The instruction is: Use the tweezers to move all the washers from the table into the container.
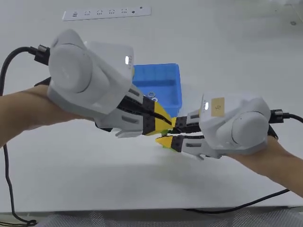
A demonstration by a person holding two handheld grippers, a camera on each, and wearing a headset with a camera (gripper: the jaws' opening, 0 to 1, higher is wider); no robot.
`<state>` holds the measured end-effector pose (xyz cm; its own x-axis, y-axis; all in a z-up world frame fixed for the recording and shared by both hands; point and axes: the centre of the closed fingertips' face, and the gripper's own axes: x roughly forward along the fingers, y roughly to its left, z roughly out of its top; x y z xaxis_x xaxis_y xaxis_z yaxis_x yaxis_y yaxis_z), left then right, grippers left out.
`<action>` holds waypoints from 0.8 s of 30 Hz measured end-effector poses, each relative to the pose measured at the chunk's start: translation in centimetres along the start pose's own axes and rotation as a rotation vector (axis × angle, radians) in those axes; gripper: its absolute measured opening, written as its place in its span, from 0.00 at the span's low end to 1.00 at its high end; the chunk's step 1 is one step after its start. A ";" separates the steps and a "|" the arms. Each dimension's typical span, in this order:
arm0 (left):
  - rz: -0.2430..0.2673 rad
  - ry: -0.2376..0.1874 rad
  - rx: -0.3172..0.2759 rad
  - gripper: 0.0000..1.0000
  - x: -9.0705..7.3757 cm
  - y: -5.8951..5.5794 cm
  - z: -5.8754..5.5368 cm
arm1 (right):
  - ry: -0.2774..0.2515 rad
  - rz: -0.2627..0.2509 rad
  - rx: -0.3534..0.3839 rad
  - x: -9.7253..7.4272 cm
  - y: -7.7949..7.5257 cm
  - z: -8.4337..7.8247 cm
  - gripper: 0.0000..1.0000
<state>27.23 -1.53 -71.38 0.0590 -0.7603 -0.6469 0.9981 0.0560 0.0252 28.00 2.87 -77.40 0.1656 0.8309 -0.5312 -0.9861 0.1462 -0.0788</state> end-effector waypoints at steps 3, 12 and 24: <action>-0.001 0.000 0.000 0.05 0.0 0.0 0.0 | -0.002 -0.001 0.006 0.0 0.0 0.0 0.11; -0.011 -0.012 -0.012 0.05 0.3 0.1 0.2 | 0.011 0.002 0.010 0.1 0.0 -0.3 0.11; -0.032 -0.029 -0.019 0.06 0.8 -0.4 0.4 | 0.023 0.001 -0.025 -0.1 0.2 -0.7 0.10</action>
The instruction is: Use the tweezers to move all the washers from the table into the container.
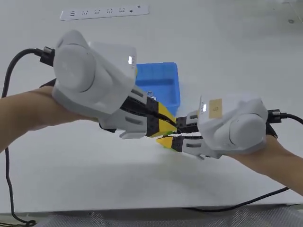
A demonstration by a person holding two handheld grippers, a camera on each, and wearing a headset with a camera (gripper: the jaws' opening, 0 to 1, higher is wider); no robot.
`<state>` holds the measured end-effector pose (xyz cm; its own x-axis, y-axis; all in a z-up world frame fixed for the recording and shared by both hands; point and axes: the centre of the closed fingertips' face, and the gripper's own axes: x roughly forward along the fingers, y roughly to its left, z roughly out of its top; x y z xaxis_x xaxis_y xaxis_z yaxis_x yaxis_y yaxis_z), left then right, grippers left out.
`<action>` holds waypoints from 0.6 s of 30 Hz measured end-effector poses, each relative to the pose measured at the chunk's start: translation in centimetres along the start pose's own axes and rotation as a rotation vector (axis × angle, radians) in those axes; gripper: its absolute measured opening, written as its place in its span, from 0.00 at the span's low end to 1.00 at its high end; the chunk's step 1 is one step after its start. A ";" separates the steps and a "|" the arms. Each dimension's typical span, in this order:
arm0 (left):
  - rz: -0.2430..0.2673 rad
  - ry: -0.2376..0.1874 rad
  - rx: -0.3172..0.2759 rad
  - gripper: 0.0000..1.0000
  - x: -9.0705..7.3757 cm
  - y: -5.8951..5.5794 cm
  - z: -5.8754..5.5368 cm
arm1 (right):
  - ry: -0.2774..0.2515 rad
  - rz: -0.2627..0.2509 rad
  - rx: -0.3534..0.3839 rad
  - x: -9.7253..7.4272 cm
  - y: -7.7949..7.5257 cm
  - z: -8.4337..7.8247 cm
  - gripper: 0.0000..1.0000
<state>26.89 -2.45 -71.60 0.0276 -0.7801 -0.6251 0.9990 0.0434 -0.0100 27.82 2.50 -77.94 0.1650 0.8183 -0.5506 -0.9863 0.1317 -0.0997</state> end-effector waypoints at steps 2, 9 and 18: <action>-0.002 -0.001 -0.003 0.07 0.0 0.0 -0.1 | 0.001 -0.002 -0.008 0.0 0.0 0.0 0.10; 0.001 0.000 0.002 0.07 -0.2 -0.3 -0.3 | 0.002 -0.007 -0.002 0.1 0.2 0.0 0.11; 0.006 0.010 0.021 0.06 0.0 0.0 -0.1 | 0.006 -0.026 -0.004 0.1 0.0 -0.3 0.12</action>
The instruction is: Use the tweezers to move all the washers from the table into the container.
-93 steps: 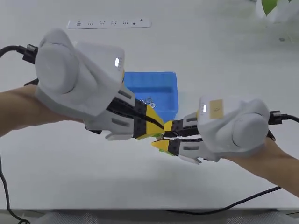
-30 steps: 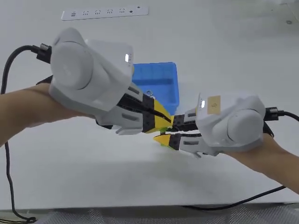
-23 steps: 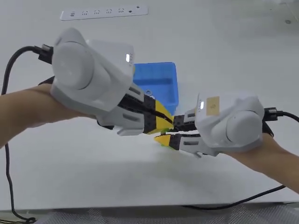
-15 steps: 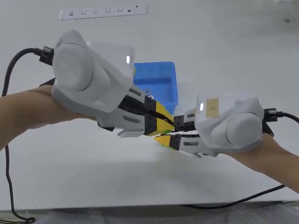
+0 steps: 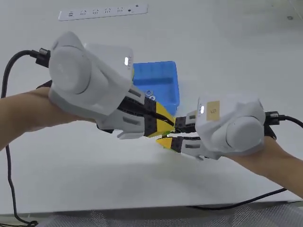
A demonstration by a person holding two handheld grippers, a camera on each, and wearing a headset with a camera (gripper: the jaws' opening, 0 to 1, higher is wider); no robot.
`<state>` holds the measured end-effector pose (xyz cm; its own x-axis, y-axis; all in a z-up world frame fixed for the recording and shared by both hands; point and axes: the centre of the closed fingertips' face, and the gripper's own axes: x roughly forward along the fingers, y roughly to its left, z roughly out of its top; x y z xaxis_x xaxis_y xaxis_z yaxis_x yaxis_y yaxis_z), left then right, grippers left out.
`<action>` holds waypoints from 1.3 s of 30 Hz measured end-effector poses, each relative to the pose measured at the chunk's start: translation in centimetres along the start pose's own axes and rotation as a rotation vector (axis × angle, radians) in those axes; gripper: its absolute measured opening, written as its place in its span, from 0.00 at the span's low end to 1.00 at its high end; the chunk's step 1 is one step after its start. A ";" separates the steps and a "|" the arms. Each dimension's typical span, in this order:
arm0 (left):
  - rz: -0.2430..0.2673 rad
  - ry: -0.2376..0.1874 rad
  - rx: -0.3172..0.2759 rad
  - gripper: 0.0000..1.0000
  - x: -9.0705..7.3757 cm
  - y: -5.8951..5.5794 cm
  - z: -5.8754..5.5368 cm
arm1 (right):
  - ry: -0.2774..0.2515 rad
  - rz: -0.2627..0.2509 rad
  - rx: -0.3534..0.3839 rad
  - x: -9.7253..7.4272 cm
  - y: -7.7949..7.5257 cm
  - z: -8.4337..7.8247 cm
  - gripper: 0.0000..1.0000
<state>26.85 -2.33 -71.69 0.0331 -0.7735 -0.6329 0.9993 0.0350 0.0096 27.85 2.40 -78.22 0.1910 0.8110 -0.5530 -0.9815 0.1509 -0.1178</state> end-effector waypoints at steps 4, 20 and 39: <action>0.001 0.001 0.009 0.06 0.1 0.1 0.2 | -0.002 -0.011 0.006 -0.2 -0.3 -0.1 0.12; -0.013 0.002 -0.003 0.06 0.2 0.2 0.4 | -0.016 -0.013 0.045 -0.3 -0.3 0.0 0.12; -0.038 0.010 -0.023 0.07 0.5 0.0 0.3 | -0.028 -0.011 0.086 -0.3 -0.2 -0.4 0.12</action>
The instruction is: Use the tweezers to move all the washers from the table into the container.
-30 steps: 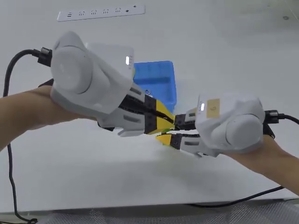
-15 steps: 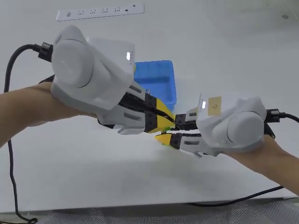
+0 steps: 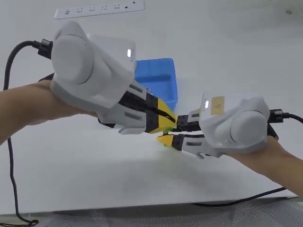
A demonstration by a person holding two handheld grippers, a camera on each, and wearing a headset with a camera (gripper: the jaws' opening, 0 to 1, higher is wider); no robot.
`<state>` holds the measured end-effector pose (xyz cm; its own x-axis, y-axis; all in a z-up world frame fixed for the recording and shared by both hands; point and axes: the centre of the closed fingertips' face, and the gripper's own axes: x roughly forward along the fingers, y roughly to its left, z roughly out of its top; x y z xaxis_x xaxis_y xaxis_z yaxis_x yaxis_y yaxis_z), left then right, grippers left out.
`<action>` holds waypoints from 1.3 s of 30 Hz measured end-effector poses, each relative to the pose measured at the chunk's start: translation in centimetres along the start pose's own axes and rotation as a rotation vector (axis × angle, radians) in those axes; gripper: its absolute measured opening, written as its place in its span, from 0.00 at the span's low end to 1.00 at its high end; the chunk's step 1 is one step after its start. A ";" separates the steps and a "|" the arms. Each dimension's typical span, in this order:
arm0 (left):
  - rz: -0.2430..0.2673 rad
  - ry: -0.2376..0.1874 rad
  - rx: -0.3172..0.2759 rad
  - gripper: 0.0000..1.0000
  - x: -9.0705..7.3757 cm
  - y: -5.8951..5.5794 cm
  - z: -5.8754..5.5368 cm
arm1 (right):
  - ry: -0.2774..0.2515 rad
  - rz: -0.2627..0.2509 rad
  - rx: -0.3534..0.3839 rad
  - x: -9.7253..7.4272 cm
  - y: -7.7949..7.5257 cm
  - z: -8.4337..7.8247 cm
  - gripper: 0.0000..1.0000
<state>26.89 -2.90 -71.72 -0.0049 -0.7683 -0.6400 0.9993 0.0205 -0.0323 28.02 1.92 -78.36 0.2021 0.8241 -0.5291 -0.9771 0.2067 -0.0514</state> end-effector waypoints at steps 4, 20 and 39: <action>0.006 -0.001 -0.001 0.06 0.0 0.2 0.0 | 0.000 -0.001 -0.002 0.1 -0.1 0.0 0.11; -0.013 0.004 0.001 0.06 -0.3 0.1 0.2 | -0.011 0.001 0.010 0.0 0.0 0.4 0.10; 0.037 -0.026 0.066 0.05 -6.0 1.2 2.6 | -0.051 0.020 -0.102 -0.5 -1.1 6.5 0.10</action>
<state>28.21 0.05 -65.89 0.0325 -0.7845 -0.6193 0.9991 0.0077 0.0426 29.43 4.69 -72.53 0.1828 0.8539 -0.4872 -0.9822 0.1372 -0.1281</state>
